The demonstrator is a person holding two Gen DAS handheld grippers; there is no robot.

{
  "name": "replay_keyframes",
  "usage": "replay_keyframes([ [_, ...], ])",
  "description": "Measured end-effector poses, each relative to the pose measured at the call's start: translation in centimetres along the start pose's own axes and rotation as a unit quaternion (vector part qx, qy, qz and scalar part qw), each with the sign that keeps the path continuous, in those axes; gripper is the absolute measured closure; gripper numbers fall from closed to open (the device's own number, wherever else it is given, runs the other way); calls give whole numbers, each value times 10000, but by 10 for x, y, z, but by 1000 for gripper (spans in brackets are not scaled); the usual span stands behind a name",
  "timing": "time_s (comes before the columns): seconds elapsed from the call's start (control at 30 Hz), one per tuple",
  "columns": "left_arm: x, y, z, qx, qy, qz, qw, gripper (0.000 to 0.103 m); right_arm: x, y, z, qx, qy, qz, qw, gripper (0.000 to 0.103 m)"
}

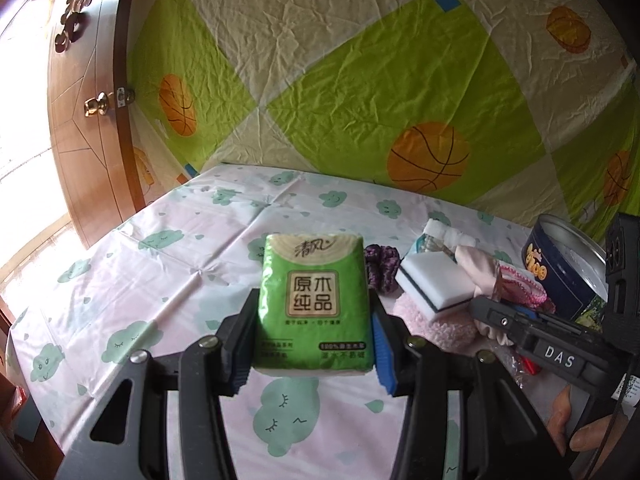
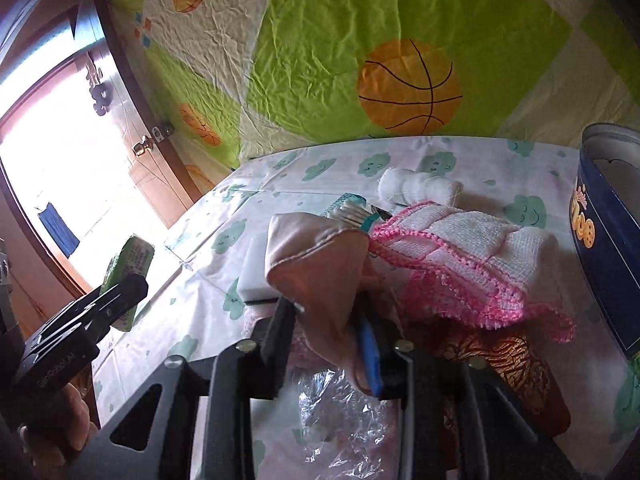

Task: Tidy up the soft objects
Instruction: 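Carry the tissue pack with the left tool and pink cloth with the right tool over the tin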

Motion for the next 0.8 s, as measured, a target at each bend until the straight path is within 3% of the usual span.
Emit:
replay_keyframes([
  [0.1, -1, 5, 0, 20, 34, 21, 10000, 55, -10, -3, -2, -25, 119, -97, 9999, 97],
  [0.3, -5, 17, 0, 25, 61, 101, 9999, 55, -60, -22, -27, -291, 1011, -361, 9938, 97],
  [0.47, -10, 39, -7, 160, 207, 195, 9995, 55, -110, -8, -49, -141, 1712, -505, 9838, 97],
  [0.8, -10, 113, -18, 413, 290, 644, 9966, 55, -183, 54, -70, -406, 2529, 458, 9656, 97],
])
Point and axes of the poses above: each gripper's, at about its wrist camera, not at the fingertips, and x roughly the way its jaws point, y to its right, z to its underside, the point moved 7 cm from there along x, roughly the way its jaws point, and after that the axes turned 8 degrees about y, right-handed, at the moved point
